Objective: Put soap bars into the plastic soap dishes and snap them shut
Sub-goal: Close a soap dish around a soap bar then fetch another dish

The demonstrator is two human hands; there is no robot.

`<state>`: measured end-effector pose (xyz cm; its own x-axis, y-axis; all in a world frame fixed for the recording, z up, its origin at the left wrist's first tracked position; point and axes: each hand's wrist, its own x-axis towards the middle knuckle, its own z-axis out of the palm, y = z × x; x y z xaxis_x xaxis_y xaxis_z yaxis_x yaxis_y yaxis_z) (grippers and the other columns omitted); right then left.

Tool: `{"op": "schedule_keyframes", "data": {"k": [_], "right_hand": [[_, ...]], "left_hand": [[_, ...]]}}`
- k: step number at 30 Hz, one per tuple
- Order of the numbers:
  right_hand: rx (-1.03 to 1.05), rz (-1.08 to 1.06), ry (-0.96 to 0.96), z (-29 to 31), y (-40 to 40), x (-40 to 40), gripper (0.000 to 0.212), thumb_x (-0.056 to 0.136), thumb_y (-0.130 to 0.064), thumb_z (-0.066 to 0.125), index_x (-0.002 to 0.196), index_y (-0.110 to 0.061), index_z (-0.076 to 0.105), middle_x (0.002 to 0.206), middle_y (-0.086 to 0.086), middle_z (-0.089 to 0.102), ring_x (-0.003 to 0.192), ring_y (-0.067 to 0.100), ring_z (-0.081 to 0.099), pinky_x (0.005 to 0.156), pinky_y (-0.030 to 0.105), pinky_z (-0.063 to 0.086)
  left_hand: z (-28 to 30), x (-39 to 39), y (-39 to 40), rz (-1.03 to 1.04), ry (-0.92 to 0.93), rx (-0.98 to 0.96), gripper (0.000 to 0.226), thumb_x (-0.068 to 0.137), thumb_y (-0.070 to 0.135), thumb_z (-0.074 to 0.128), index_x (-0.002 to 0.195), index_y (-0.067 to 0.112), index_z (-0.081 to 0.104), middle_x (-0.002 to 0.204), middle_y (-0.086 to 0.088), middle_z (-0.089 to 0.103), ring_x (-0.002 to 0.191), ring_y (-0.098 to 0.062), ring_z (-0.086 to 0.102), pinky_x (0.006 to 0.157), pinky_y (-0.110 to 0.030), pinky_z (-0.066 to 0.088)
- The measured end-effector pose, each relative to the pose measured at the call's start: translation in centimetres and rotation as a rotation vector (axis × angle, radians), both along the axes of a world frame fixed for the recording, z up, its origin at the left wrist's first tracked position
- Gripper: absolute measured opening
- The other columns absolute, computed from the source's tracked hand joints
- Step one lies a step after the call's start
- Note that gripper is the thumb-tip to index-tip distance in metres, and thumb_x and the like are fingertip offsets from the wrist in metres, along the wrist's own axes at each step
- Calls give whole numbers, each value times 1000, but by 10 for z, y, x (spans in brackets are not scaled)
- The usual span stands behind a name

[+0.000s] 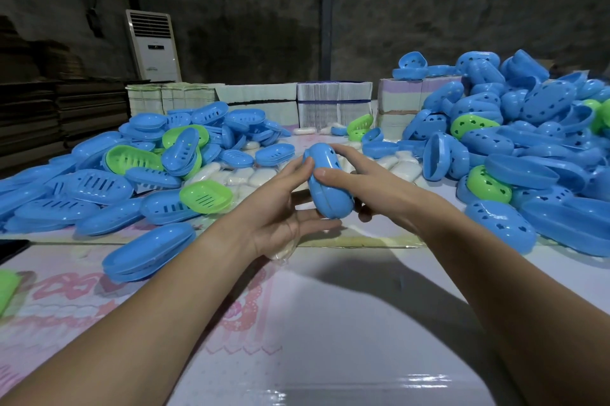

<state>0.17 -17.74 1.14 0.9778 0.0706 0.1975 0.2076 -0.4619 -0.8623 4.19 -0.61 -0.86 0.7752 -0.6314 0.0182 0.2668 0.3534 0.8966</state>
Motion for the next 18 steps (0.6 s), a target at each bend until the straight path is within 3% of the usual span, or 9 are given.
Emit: {"op": "schedule_keyframes", "data": {"k": [5, 8, 10, 18], "right_hand": [[38, -74, -21, -2, 6, 1, 58, 75, -75, 61, 126, -54, 45, 86, -8, 68, 48, -1, 54, 43, 24, 41], [25, -126, -21, -4, 9, 0, 56, 77, -75, 57, 126, -51, 47, 93, -8, 67, 53, 0, 57, 43, 23, 40], [17, -161, -28, -4, 12, -1, 53, 78, -74, 56, 125, -51, 47, 95, -9, 66, 61, 4, 57, 44, 22, 40], [52, -188, -54, -4, 18, -3, 45, 80, -73, 53, 121, -54, 49, 101, -9, 65, 74, 8, 61, 48, 23, 41]], "left_hand": [[-3, 1, -3, 53, -9, -18, 35, 75, 41, 73, 107, 28, 75, 99, -15, 77, 91, -46, 74, 64, -47, 63], [-6, 1, -6, 92, -39, 1, 31, 86, 44, 66, 113, 30, 69, 85, -7, 79, 84, -40, 76, 60, -43, 62], [-8, 1, -8, 103, -63, 15, 34, 91, 46, 62, 121, 31, 64, 84, -4, 79, 83, -38, 76, 60, -41, 62], [-10, -4, -12, 136, -90, 13, 58, 74, 54, 66, 128, 33, 61, 83, -4, 79, 83, -37, 77, 61, -40, 62]]}}
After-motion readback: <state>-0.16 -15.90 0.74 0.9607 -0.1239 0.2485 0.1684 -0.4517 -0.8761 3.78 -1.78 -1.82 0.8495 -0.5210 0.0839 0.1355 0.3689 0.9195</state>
